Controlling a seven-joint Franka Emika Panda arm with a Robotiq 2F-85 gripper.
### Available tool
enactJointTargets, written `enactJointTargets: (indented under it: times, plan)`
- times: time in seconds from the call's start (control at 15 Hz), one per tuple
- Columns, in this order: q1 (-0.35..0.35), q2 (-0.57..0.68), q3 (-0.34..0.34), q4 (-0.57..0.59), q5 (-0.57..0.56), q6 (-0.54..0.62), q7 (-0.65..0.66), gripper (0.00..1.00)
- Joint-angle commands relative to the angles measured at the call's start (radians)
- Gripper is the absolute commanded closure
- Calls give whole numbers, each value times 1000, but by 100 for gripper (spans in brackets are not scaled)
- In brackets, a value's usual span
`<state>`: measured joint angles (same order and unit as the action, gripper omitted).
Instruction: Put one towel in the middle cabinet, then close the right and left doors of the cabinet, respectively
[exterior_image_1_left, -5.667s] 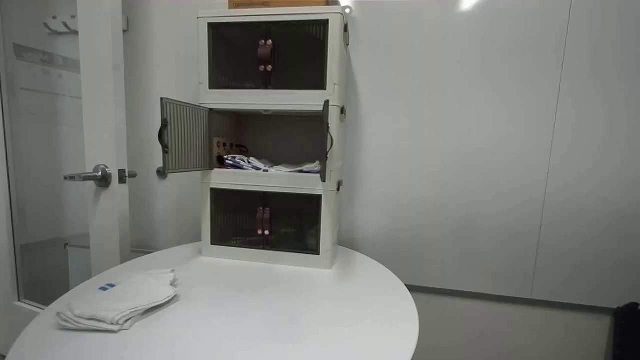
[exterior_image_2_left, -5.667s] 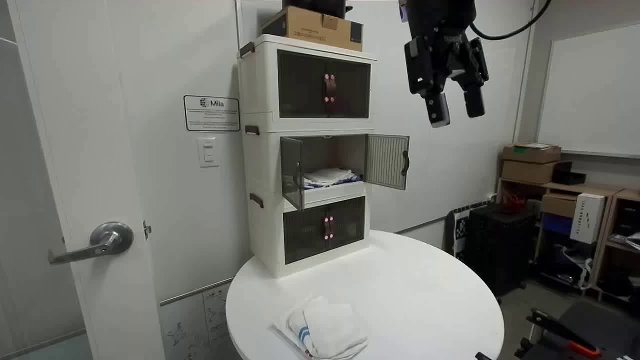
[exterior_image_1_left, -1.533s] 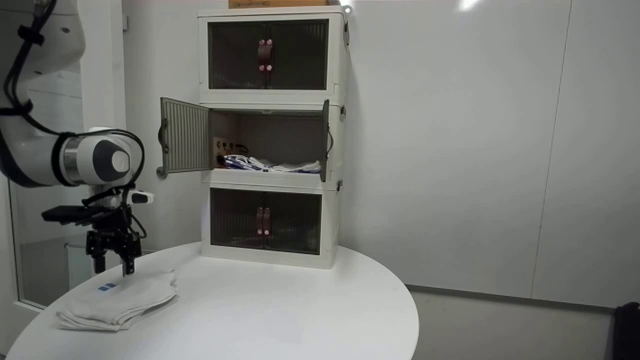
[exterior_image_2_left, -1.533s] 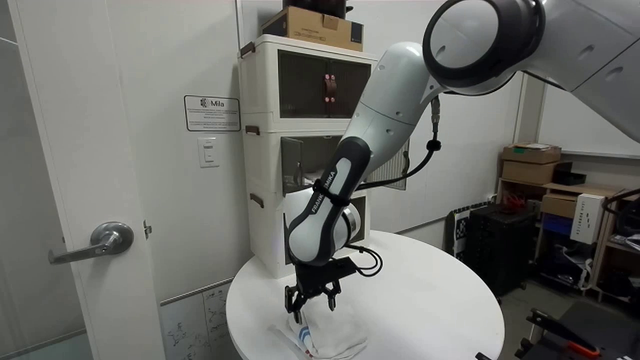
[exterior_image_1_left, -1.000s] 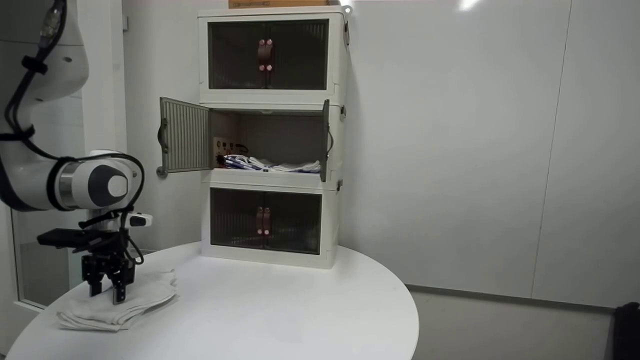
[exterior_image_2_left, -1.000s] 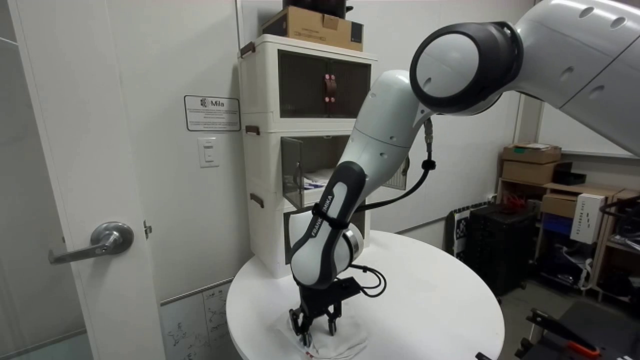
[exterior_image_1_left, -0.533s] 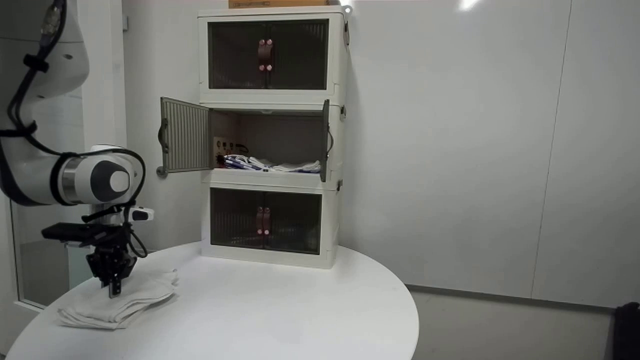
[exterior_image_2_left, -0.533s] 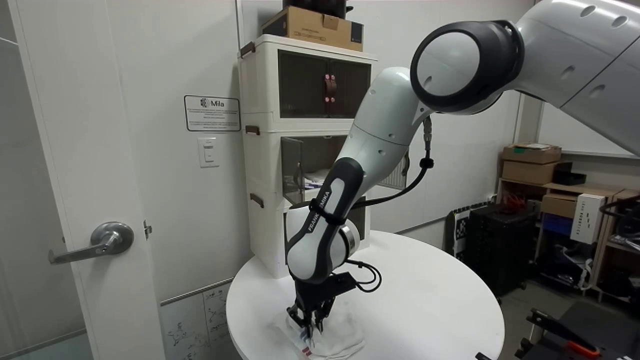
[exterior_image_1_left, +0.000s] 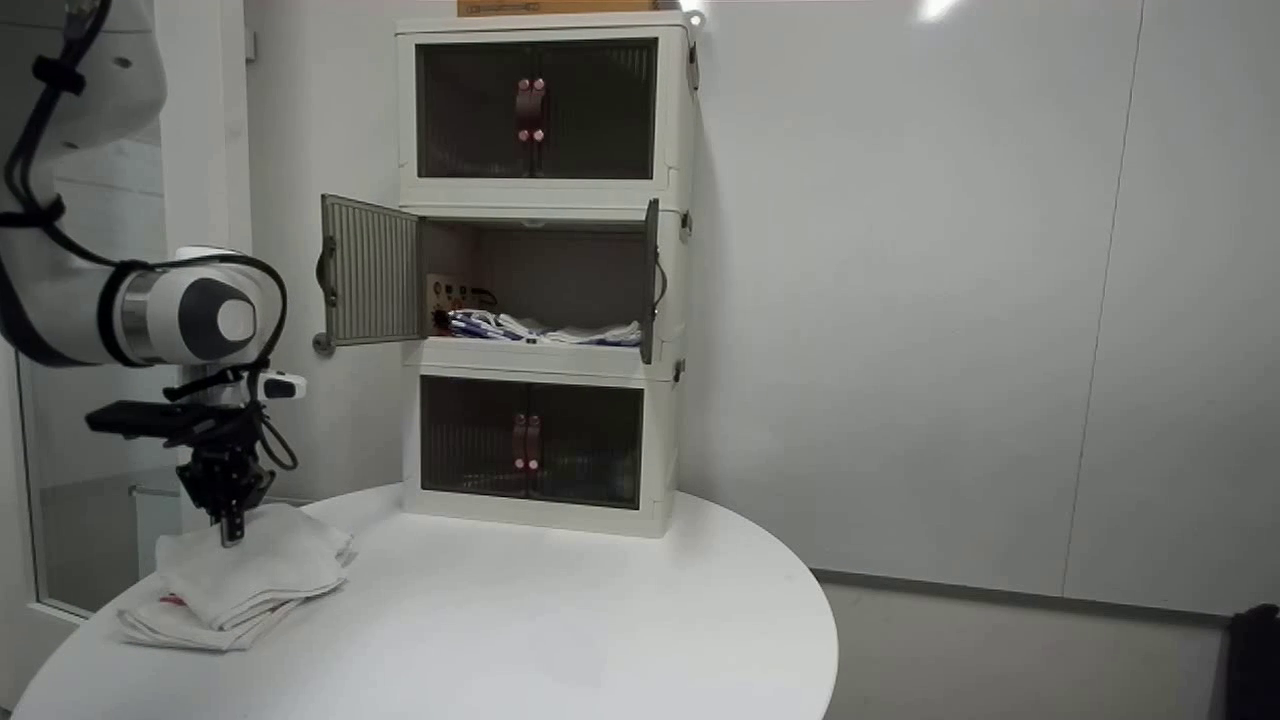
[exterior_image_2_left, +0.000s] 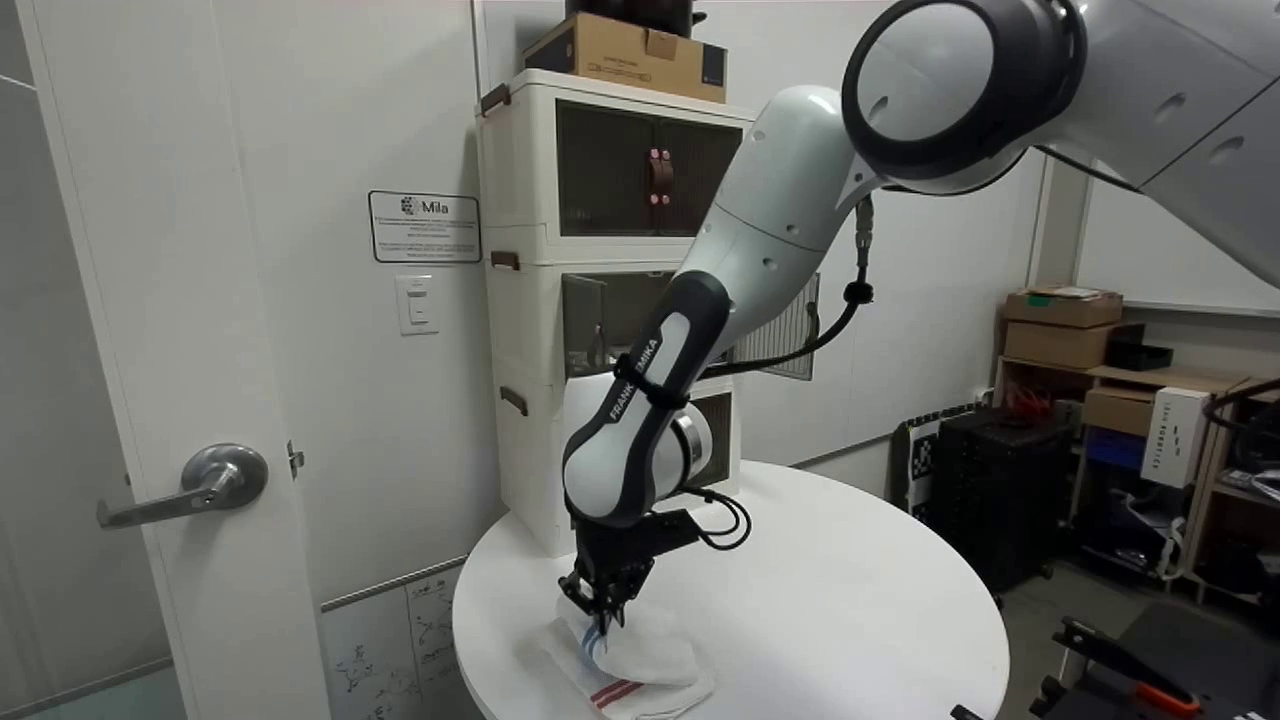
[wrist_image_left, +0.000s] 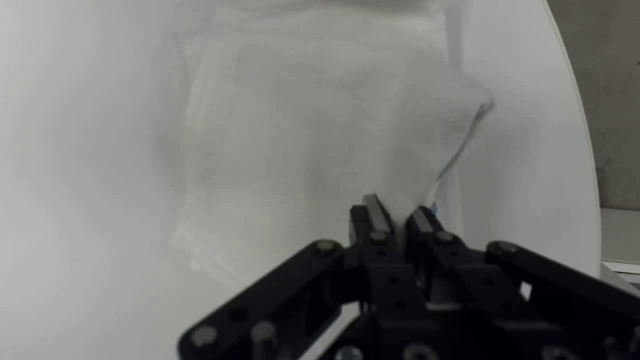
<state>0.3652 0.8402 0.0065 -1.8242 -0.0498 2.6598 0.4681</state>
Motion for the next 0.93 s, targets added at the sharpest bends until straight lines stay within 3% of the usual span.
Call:
enactJointTargets:
  times: [0.0,0.53,0.87]
  plan:
    - [25,-150,-19,-111,7,-4,-1,96]
    - [75,-428,-81,-302,-46,-28,121,96]
    - [97,-578,-107,-341,-205,-110,310,96]
